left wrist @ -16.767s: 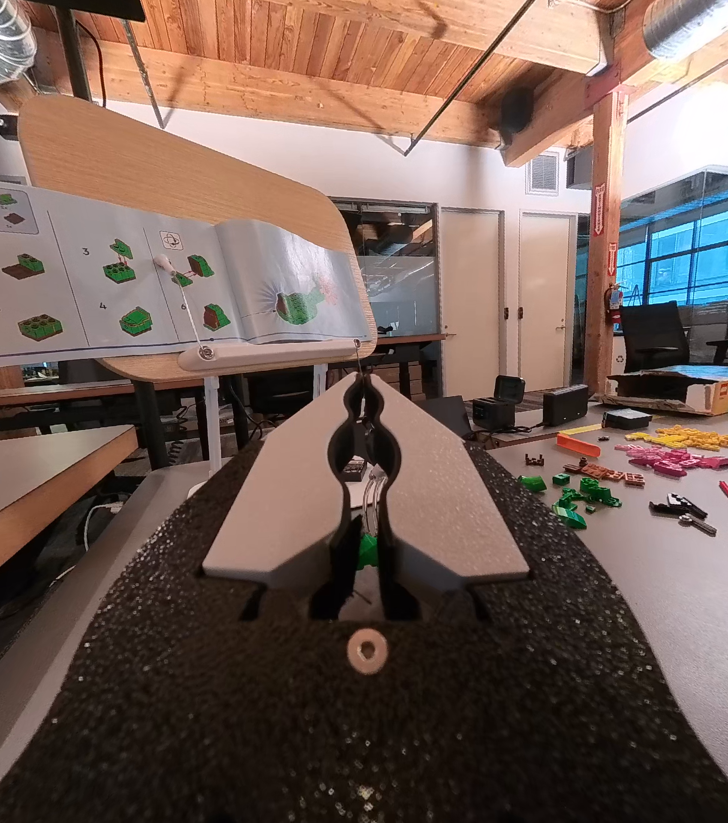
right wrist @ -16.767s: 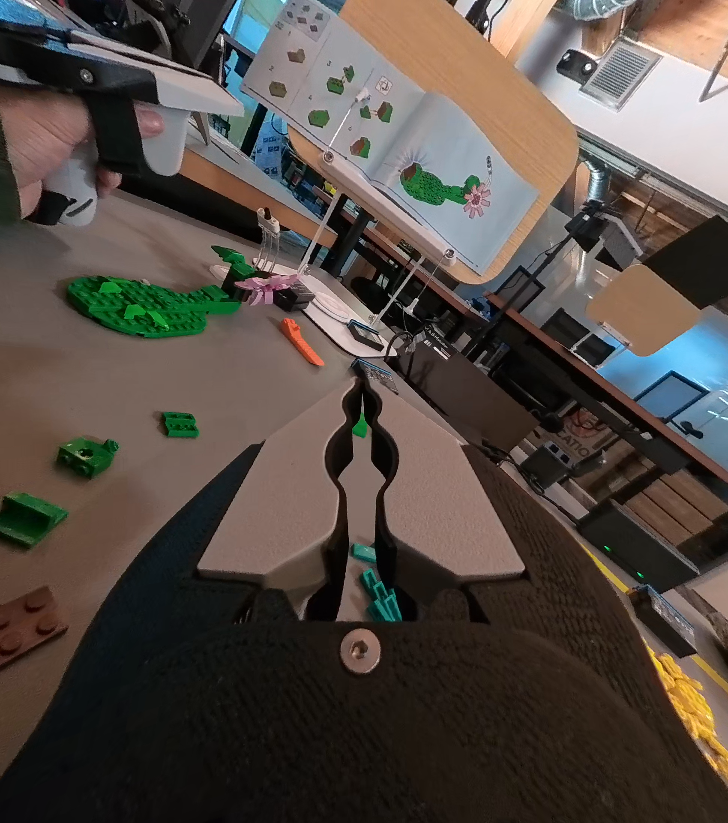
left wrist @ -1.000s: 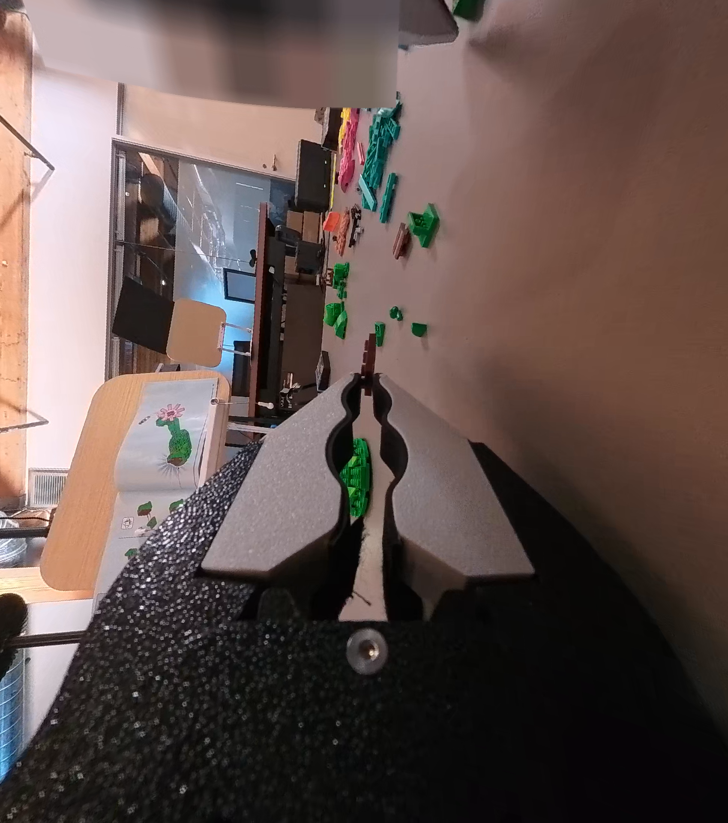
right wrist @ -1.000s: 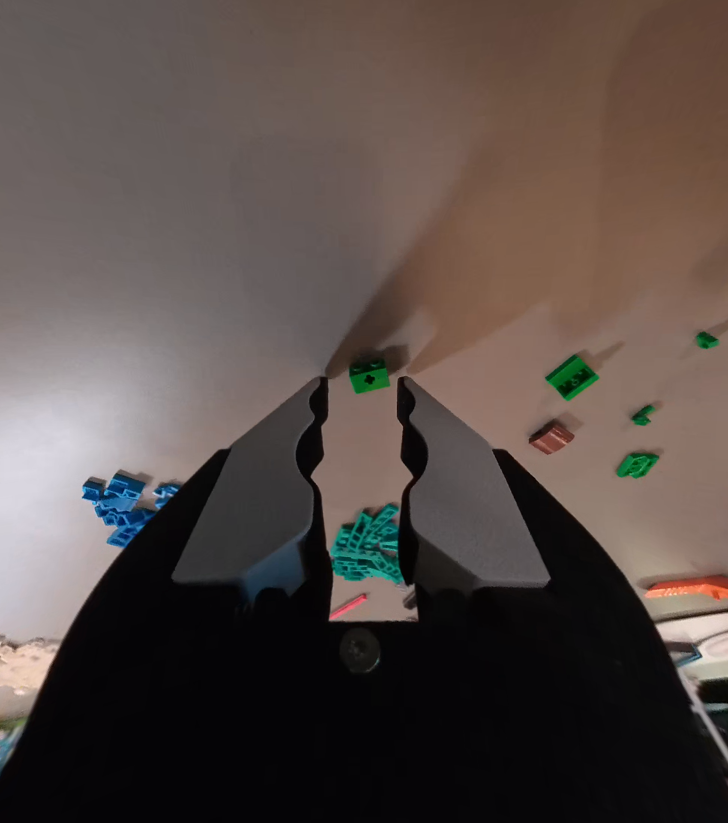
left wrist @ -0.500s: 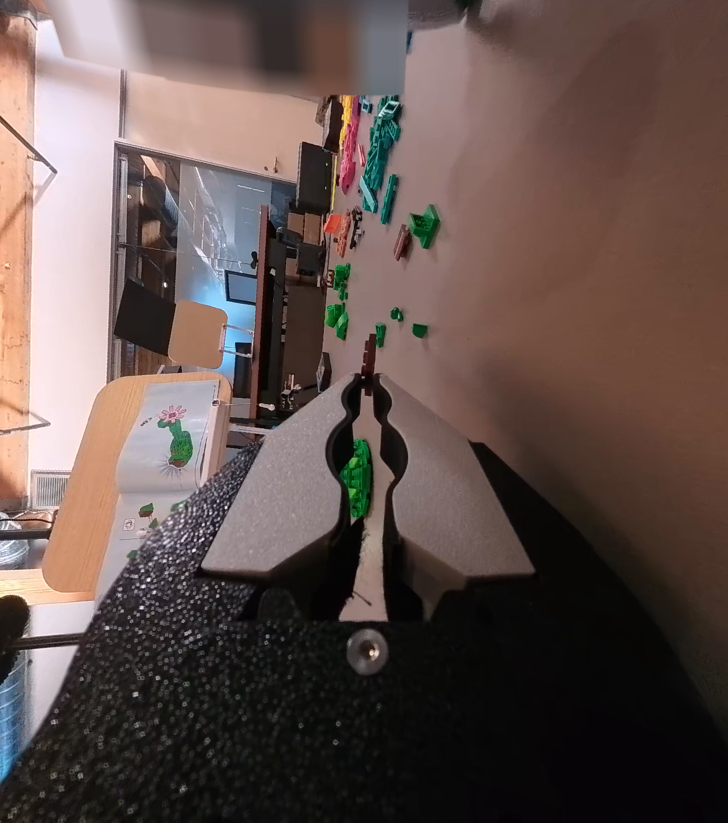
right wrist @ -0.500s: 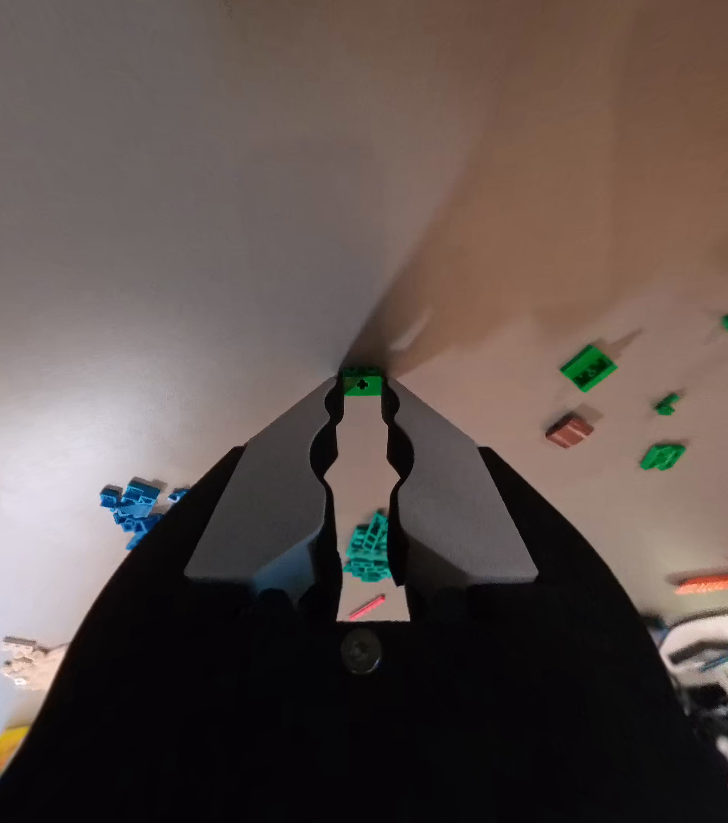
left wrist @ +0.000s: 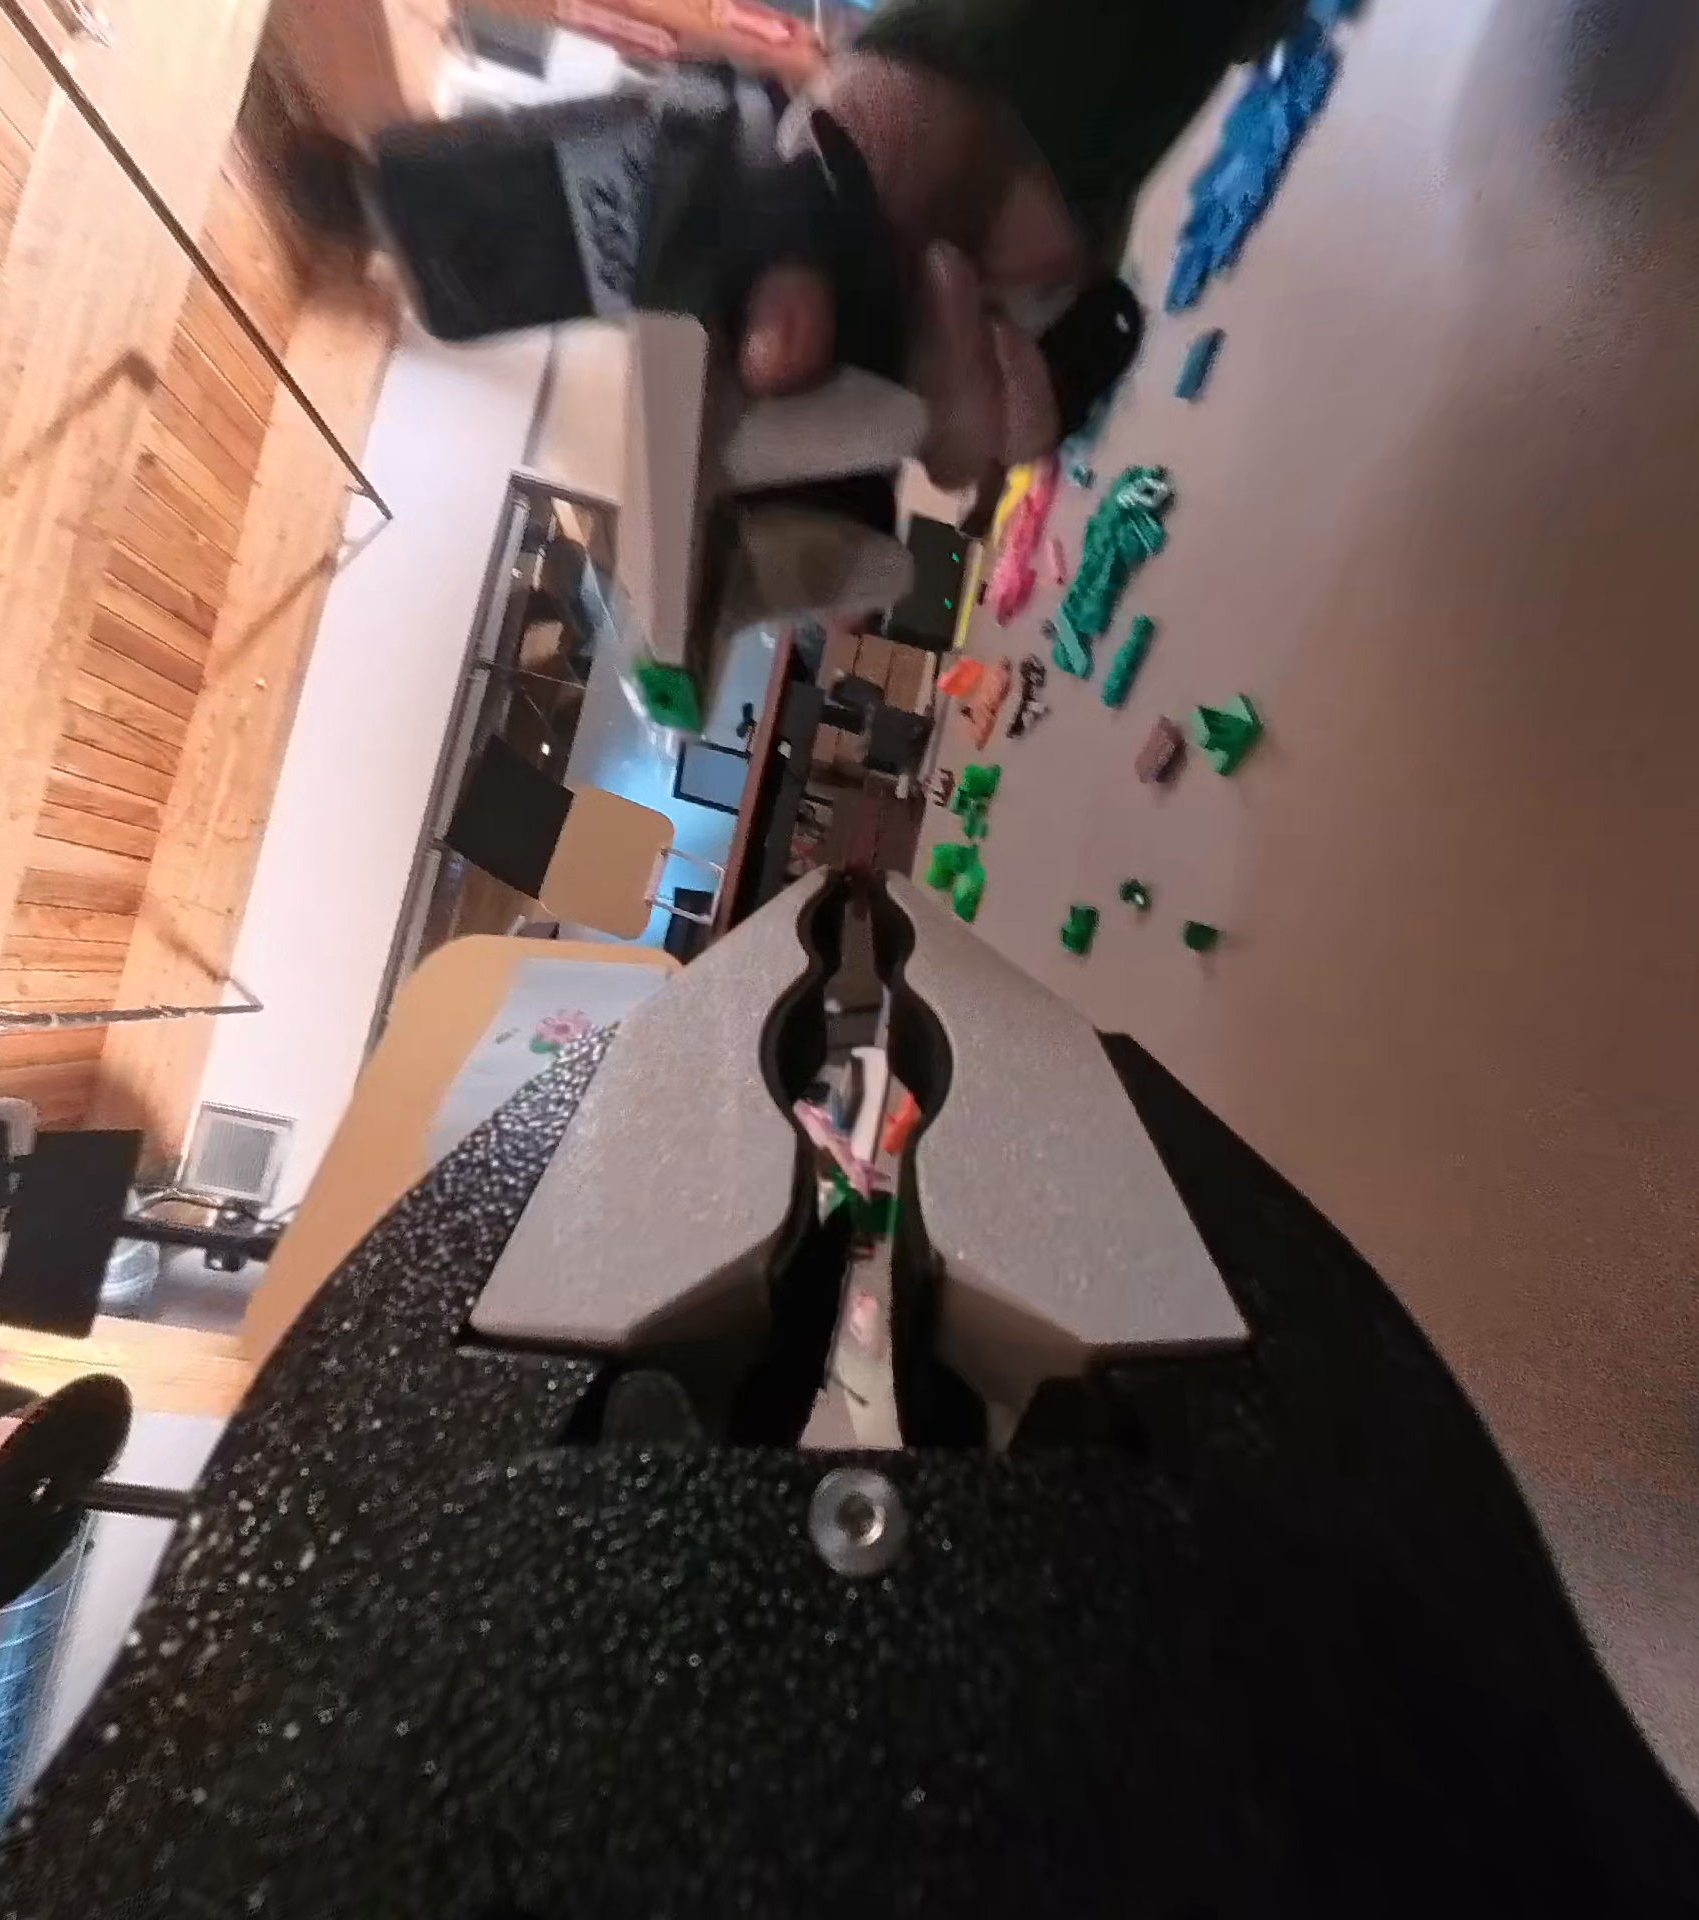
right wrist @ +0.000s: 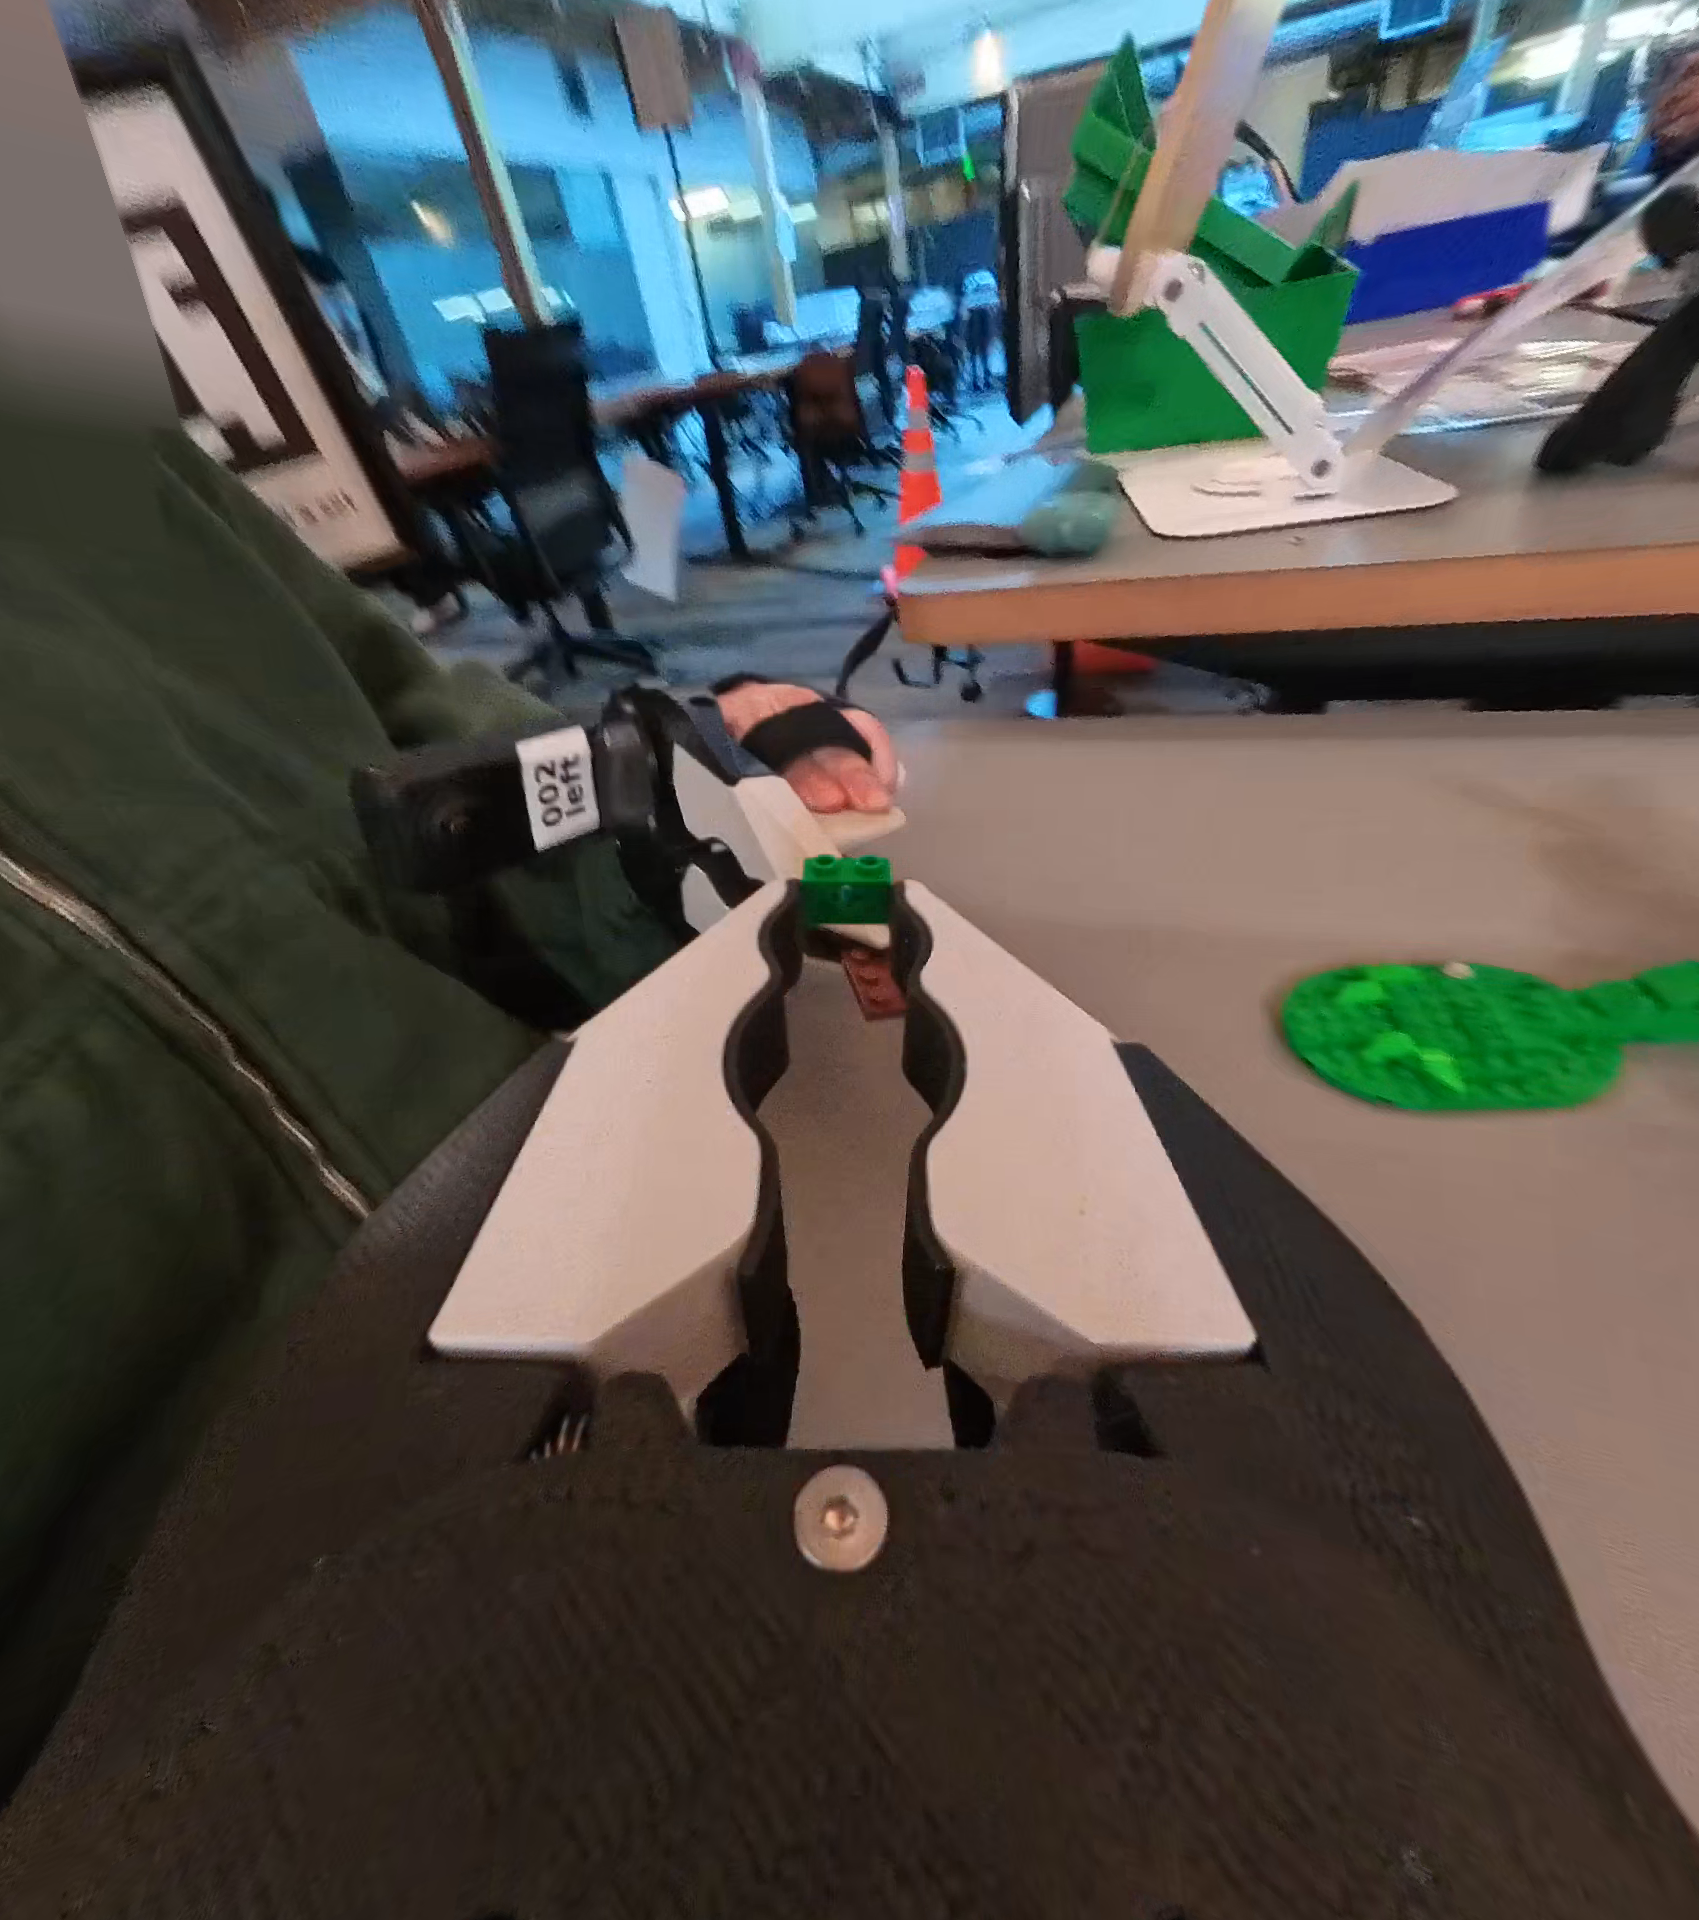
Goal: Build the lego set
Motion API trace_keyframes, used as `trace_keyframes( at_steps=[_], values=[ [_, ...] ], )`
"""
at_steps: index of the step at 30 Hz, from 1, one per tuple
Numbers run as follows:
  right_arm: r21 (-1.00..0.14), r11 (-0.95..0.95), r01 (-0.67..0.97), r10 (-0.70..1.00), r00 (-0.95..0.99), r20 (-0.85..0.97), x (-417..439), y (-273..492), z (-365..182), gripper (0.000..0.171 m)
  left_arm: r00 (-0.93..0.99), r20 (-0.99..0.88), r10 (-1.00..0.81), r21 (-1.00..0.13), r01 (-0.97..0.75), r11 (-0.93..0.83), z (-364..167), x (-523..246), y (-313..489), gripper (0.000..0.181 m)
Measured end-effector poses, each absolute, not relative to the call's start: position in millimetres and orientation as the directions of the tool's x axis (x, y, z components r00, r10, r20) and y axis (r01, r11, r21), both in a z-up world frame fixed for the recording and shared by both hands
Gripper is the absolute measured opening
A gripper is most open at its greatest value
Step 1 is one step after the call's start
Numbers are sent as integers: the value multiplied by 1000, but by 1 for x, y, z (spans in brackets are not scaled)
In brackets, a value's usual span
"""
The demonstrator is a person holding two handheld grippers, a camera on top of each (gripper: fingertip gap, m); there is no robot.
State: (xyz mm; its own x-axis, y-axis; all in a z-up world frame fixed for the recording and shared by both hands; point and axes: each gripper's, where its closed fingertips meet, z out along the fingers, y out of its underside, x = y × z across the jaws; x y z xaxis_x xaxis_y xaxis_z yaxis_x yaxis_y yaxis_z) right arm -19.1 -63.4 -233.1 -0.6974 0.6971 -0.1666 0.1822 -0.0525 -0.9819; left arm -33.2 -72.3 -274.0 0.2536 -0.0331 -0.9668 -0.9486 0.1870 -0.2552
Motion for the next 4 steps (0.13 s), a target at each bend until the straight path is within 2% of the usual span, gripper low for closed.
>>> trace_keyframes(
  at_steps=[4],
  values=[
    [-963, -167, 213, 568, -777, -270, -18, -80, -223, 14, 234, -972, 18, -224, -947, 231, -247, -23, -81, 1]
  ],
)
